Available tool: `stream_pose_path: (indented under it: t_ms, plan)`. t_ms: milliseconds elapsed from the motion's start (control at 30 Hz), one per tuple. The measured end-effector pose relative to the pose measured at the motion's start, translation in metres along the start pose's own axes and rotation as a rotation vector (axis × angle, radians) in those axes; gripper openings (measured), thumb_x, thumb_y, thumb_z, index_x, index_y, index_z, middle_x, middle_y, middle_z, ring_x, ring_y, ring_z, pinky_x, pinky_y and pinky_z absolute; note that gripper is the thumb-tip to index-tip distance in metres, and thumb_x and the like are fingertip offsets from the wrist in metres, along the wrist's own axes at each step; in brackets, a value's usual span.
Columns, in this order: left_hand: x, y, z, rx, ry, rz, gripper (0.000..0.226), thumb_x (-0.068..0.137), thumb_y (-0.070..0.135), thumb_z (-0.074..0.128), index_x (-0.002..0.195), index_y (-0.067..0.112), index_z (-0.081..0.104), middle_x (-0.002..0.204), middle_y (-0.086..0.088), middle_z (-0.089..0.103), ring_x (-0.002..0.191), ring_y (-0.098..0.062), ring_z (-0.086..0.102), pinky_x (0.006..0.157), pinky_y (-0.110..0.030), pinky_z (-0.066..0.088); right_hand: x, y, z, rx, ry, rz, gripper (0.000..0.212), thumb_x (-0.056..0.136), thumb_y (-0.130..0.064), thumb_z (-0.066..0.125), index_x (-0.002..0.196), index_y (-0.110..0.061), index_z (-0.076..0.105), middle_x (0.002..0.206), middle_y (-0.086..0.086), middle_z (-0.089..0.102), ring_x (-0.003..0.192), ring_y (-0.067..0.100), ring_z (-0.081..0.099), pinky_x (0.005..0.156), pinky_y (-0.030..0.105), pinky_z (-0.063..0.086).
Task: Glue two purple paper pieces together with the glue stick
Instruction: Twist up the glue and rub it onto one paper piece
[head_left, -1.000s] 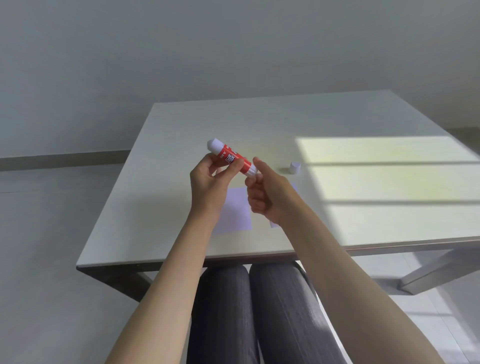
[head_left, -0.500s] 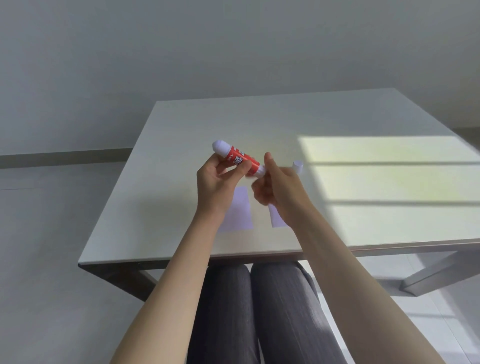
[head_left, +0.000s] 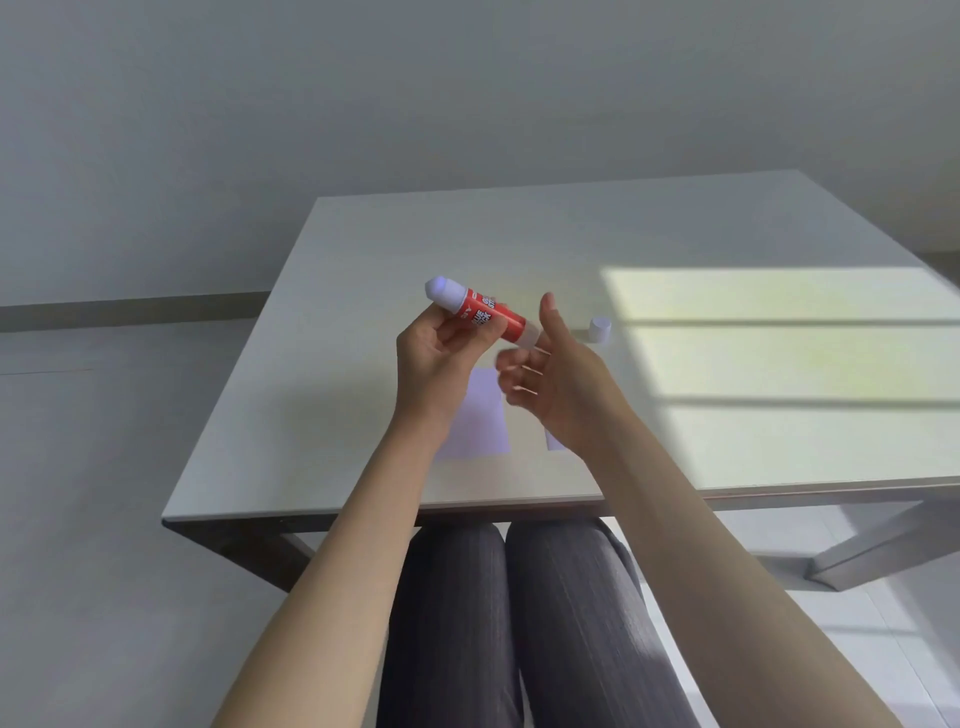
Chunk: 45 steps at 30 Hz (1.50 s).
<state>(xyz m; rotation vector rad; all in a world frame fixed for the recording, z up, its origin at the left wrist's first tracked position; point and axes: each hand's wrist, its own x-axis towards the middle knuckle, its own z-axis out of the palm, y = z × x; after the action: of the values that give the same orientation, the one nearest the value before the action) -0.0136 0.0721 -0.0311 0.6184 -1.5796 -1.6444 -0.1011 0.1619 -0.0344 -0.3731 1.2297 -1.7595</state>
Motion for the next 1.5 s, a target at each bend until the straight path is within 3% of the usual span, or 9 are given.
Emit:
stream_pose_path:
  t_ms: [100,233,400,533,667,833,1100,1333,1500]
  plan:
    - [0.001,0.0,-0.006,0.046,-0.063,-0.005,0.013,0.079,0.017,0.071,0.09,0.024,0.07,0.094,0.009,0.073,0.096,-0.011,0.068,0.093,-0.027,0.048,0.001,-0.001,0.003,0.096,-0.086,-0.111,0.02,0.093,-0.026,0.052,0.087,-0.012,0.065,0.063,-0.002,0.06,0.054,0.012,0.058,0.055,0.02,0.048]
    - [0.011,-0.011,-0.053,0.565,-0.263,0.038,0.054,0.082,0.026,0.071,0.132,0.024,0.053,0.136,0.019,0.05,0.139,-0.004,0.036,0.12,-0.04,0.018,0.009,-0.008,-0.006,0.284,0.085,-0.093,0.028,0.09,-0.017,0.057,0.063,-0.02,0.063,0.059,-0.003,0.05,0.05,0.011,0.05,0.048,0.017,0.044]
    - [0.014,-0.035,-0.102,1.033,-0.532,-0.036,0.068,0.086,0.038,0.062,0.147,0.028,0.032,0.156,0.013,0.029,0.149,-0.005,0.001,0.119,-0.047,-0.013,0.012,-0.01,-0.015,-0.257,0.212,-0.296,0.002,0.087,-0.005,0.055,0.085,-0.005,0.056,0.076,0.011,0.062,0.058,0.022,0.063,0.061,0.03,0.057]
    - [0.013,-0.049,-0.098,1.075,-0.569,-0.05,0.083,0.076,0.058,0.061,0.147,0.043,0.021,0.16,0.011,0.016,0.149,-0.007,-0.009,0.119,-0.045,-0.016,0.018,0.004,0.003,-0.733,0.196,-0.442,0.009,0.08,-0.008,0.06,0.086,-0.002,0.06,0.067,0.0,0.065,0.064,0.026,0.069,0.069,0.042,0.059]
    - [0.017,-0.046,-0.096,1.192,-0.59,0.027,0.093,0.08,0.056,0.06,0.152,0.032,0.007,0.16,0.015,0.013,0.149,-0.004,-0.005,0.118,-0.043,-0.017,0.026,0.008,0.018,-0.986,0.142,-0.542,0.007,0.077,-0.01,0.06,0.084,-0.007,0.059,0.062,-0.009,0.066,0.053,0.003,0.063,0.063,0.023,0.051]
    - [0.019,-0.045,-0.097,1.254,-0.627,0.035,0.106,0.08,0.06,0.056,0.149,0.026,-0.016,0.158,0.018,0.02,0.149,-0.005,-0.004,0.119,-0.047,-0.014,0.032,0.011,0.025,-1.154,0.071,-0.554,0.009,0.077,-0.011,0.06,0.086,-0.01,0.061,0.07,0.0,0.067,0.064,0.022,0.063,0.057,0.022,0.043]
    - [0.019,-0.044,-0.092,1.285,-0.637,0.022,0.098,0.081,0.06,0.057,0.148,0.032,-0.01,0.162,0.005,0.007,0.149,-0.009,-0.005,0.118,-0.049,-0.014,0.004,0.018,0.027,-1.252,-0.135,-0.588,0.009,0.072,-0.008,0.065,0.08,-0.005,0.063,0.052,-0.011,0.05,0.048,0.008,0.046,0.053,0.012,0.034]
    - [0.017,-0.043,-0.097,1.279,-0.63,0.001,0.092,0.08,0.06,0.055,0.152,0.03,0.007,0.162,0.011,0.006,0.149,-0.006,-0.006,0.119,-0.048,-0.014,0.032,0.003,0.015,-1.122,0.126,-0.541,0.006,0.074,-0.009,0.063,0.078,-0.009,0.059,0.062,-0.001,0.067,0.051,0.001,0.059,0.06,0.018,0.046]
    - [0.019,-0.042,-0.093,1.334,-0.658,-0.007,0.087,0.081,0.061,0.055,0.151,0.036,0.01,0.162,0.012,-0.002,0.149,-0.01,-0.006,0.118,-0.052,-0.013,-0.002,0.019,0.018,-1.274,-0.041,-0.628,0.01,0.074,-0.008,0.065,0.084,-0.007,0.064,0.067,0.011,0.07,0.06,0.03,0.057,0.059,0.029,0.043]
